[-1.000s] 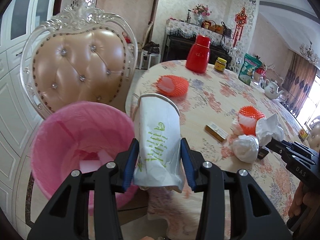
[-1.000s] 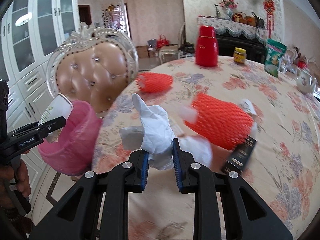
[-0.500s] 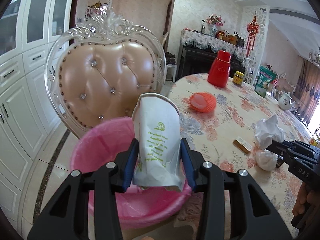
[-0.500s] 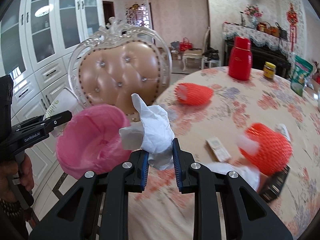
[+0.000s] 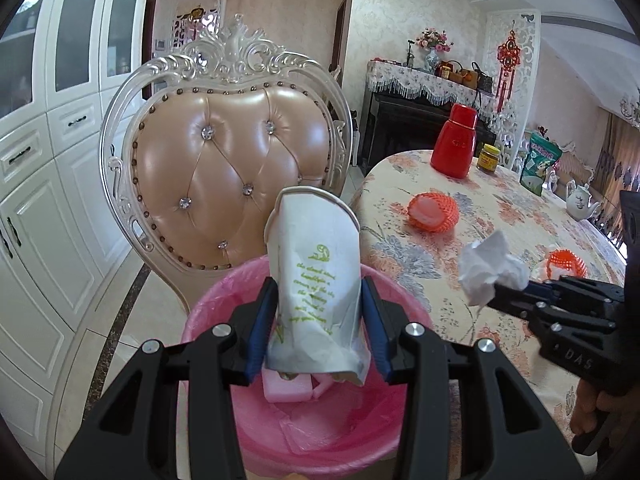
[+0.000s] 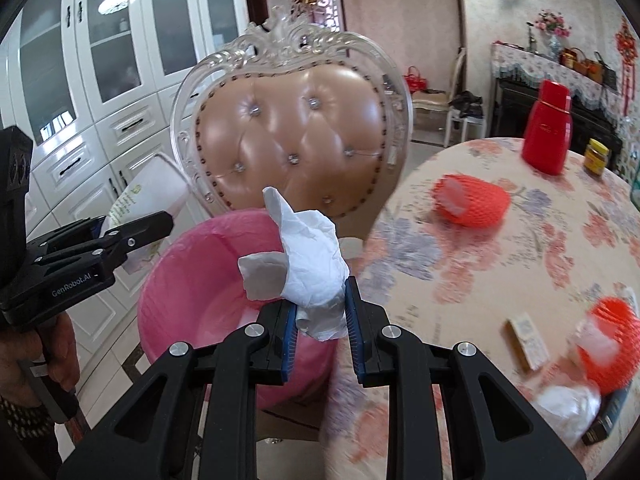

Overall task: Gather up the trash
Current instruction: 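Carry the paper cup and tissue to the wastebasket and open both grippers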

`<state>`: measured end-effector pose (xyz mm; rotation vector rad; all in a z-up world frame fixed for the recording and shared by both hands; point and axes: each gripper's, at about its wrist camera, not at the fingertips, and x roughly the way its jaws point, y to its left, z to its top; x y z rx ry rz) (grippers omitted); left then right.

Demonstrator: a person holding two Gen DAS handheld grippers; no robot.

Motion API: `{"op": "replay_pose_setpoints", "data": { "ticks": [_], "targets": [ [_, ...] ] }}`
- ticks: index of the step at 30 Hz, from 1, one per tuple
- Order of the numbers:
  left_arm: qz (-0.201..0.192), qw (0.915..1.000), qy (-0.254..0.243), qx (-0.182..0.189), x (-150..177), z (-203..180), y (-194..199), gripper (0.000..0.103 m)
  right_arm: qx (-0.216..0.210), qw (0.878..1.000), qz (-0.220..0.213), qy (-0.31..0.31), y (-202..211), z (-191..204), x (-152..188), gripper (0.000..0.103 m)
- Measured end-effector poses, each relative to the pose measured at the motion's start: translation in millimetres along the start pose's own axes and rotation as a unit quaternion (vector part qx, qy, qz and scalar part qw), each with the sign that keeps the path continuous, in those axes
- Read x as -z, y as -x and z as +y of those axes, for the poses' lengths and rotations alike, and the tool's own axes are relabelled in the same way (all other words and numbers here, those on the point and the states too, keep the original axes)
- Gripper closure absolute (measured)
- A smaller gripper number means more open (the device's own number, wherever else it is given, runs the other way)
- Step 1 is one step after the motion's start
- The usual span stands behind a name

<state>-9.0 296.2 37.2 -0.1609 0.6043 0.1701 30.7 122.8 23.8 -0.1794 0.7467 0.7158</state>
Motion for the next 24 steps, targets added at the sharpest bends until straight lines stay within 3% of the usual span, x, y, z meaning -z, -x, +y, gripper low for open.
{"op": "replay_pose_setpoints", "data": {
  "ticks": [18, 24],
  "targets": [
    [0.006, 0.9996, 0.025, -0.007, -16, 32, -18, 0.061, -0.031, 0.998, 0.046, 0.02, -63, 36, -14, 0.08],
    [0.01, 0.9996, 0.026, 0.0, -20, 32, -25, 0.061, -0.03, 0.998, 0.053, 0.015, -68, 34, -16, 0.074]
  ]
}}
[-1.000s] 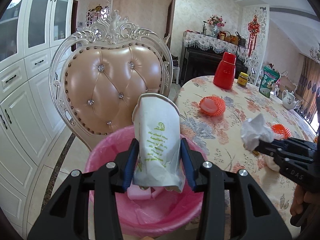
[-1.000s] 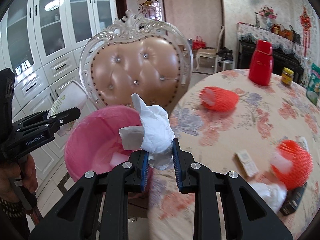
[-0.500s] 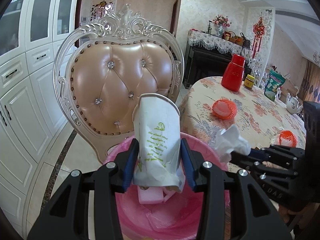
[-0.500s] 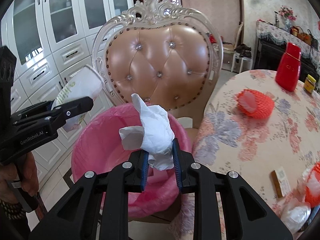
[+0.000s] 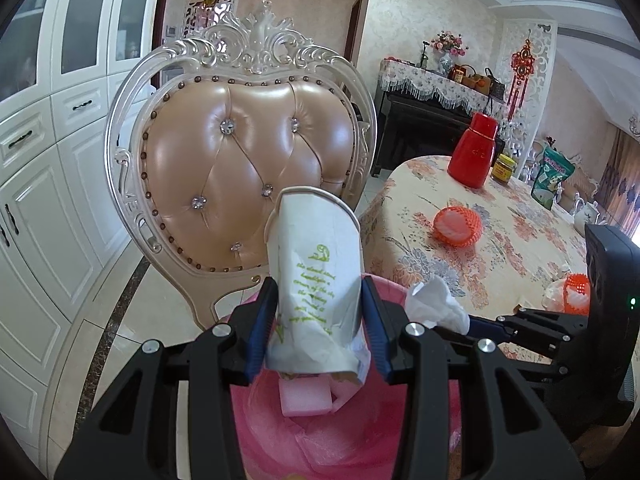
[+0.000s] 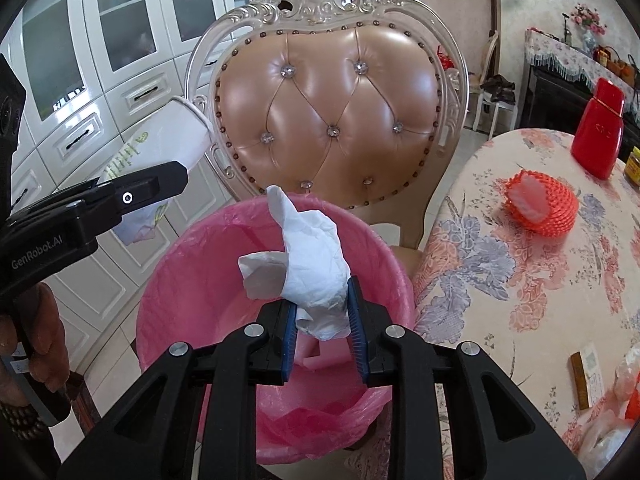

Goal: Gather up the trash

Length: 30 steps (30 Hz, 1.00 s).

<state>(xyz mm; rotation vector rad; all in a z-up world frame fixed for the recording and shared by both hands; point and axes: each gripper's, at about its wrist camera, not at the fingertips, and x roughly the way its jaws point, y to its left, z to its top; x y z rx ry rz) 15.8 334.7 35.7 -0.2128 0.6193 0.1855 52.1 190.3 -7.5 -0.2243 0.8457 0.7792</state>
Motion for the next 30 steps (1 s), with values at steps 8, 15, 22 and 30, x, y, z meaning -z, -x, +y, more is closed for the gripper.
{"op": "replay_pose_setpoints", "data": {
  "ticks": [8, 15, 22, 30],
  "targets": [
    [0.011, 0.9998, 0.002, 0.016, -6, -6, -15, 0.059, 0.005, 1.0, 0.001, -0.002, 1, -6, 0, 0.059],
    [0.016, 0.9997, 0.002, 0.016, -8, -7, -20, 0.04, 0.018, 1.0, -0.01, -0.013, 13, -17, 5, 0.054],
    [0.015, 0.9997, -0.003, 0.016, -2, -15, -12, 0.04, 0.031, 0.999, -0.019, -0.026, 26, -31, 15, 0.05],
    [0.0, 0.9998, -0.008, 0.018, 5, -34, 7, 0.04, 0.053, 0.997, -0.043, -0.039, 57, -51, 27, 0.046]
  ]
}}
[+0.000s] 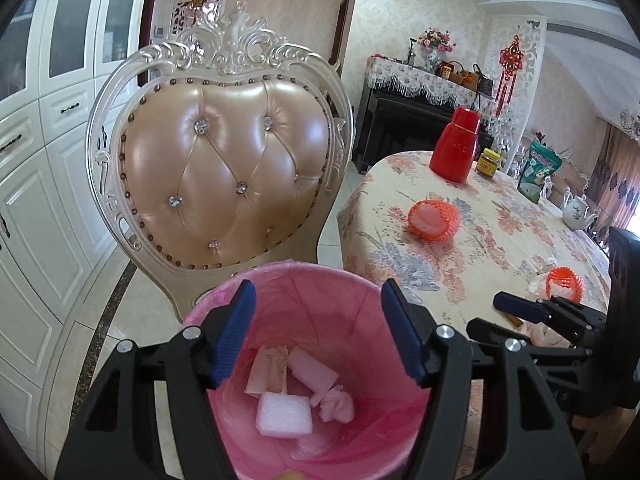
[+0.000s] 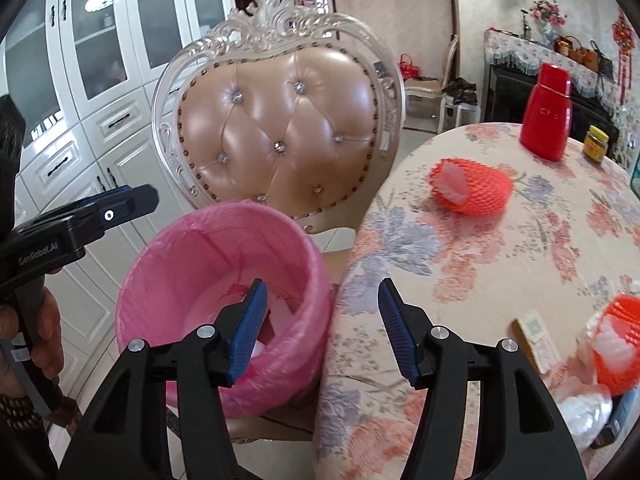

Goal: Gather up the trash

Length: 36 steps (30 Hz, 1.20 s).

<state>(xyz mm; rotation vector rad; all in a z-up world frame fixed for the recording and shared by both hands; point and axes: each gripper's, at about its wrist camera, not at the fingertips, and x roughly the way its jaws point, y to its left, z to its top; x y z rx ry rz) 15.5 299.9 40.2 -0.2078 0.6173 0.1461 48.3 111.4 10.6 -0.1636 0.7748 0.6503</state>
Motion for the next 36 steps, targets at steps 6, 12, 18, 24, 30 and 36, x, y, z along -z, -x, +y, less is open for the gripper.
{"op": "replay_pose_setpoints", "data": {
  "ticks": [6, 12, 18, 24, 30, 36],
  "targets": [
    [-0.01, 0.9997, -0.021, -0.002, 7, -27, 10, 0.04, 0.018, 1.0, -0.019, -0.007, 26, -21, 6, 0.043],
    [-0.012, 0.9992, -0.029, 0.025, 11, -55, 12, 0.04, 0.039, 0.998, -0.036, -0.014, 54, -45, 14, 0.036],
    [-0.01, 0.9977, -0.039, 0.055, 17, -91, 11, 0.04, 0.064, 0.996, -0.047, -0.03, 82, -77, 26, 0.033],
    [-0.003, 0.9955, -0.05, 0.081, 24, -126, 6, 0.04, 0.089, 0.993, -0.05, -0.055, 105, -115, 46, 0.031],
    [0.007, 0.9928, -0.06, 0.103, 33, -155, -1, 0.038, 0.11, 0.989, -0.048, -0.082, 121, -150, 65, 0.03],
    [0.022, 0.9889, -0.073, 0.127, 42, -186, -11, 0.035, 0.128, 0.985, -0.039, -0.107, 132, -181, 88, 0.028]
  ]
}}
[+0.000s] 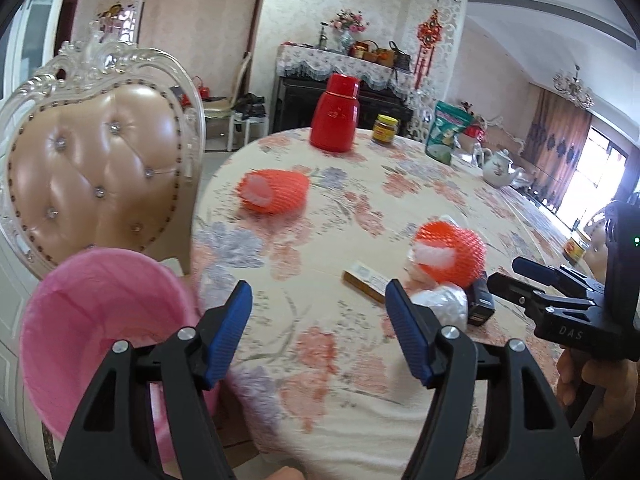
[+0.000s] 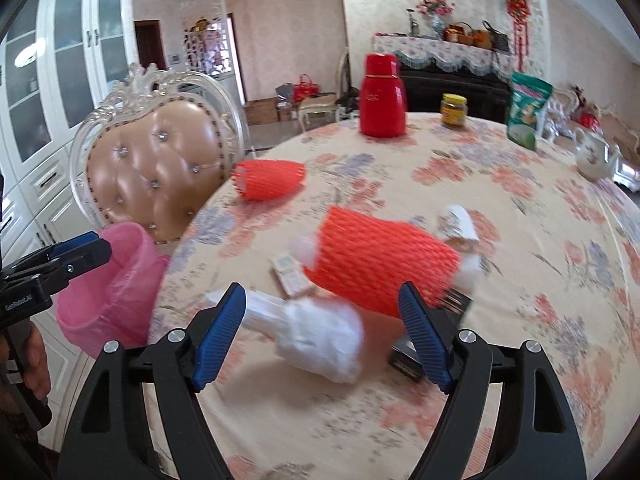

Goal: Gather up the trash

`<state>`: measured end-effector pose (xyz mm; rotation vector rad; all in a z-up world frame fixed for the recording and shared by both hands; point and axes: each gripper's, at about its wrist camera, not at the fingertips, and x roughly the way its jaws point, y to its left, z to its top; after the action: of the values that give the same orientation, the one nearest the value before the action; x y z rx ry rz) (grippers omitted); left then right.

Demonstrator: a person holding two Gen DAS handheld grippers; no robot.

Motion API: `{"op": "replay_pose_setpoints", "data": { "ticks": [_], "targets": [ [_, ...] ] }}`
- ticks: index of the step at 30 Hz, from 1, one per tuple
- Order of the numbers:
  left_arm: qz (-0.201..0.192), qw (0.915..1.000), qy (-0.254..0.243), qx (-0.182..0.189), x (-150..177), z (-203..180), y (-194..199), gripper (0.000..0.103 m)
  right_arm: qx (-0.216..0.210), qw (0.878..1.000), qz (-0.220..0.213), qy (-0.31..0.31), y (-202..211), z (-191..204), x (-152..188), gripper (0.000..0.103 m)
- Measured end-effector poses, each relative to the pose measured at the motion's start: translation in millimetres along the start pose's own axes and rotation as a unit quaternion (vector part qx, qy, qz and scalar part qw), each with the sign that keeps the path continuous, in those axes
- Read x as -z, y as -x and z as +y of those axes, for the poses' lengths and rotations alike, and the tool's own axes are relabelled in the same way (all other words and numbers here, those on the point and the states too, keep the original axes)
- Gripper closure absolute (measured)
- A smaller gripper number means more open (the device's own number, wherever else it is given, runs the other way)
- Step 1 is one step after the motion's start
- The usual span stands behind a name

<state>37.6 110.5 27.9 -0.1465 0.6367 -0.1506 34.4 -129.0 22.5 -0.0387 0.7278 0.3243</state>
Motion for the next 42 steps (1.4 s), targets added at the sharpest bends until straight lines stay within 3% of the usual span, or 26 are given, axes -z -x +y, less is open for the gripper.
{"op": "replay_pose_setpoints", "data": {
  "ticks": [12, 17, 29, 38, 42],
  "targets": [
    [0.036, 0.9977, -0.018, 0.054, 7, -47, -42, 0.024, 0.019, 0.999, 0.018, -0.035, 0, -46, 20, 0.027],
    [0.057, 0.9958, -0.016, 0.07, 13, -61, -62, 0.012, 0.022, 0.999, 0.02, -0.042, 0, -58, 23, 0.024],
    [0.108, 0.9887, 0.004, 0.103, 28, -92, -109, 0.012, 0.029, 0.998, 0.021, -0.05, 0, -83, 25, 0.019],
    [0.128, 0.9864, 0.016, 0.102, 29, -101, -134, 0.013, 0.033, 0.998, 0.023, -0.053, 0, -96, 28, 0.018],
    [0.133, 0.9863, 0.014, 0.097, 29, -103, -140, 0.025, 0.031, 0.998, 0.025, -0.049, -1, -96, 28, 0.018]
  ]
}}
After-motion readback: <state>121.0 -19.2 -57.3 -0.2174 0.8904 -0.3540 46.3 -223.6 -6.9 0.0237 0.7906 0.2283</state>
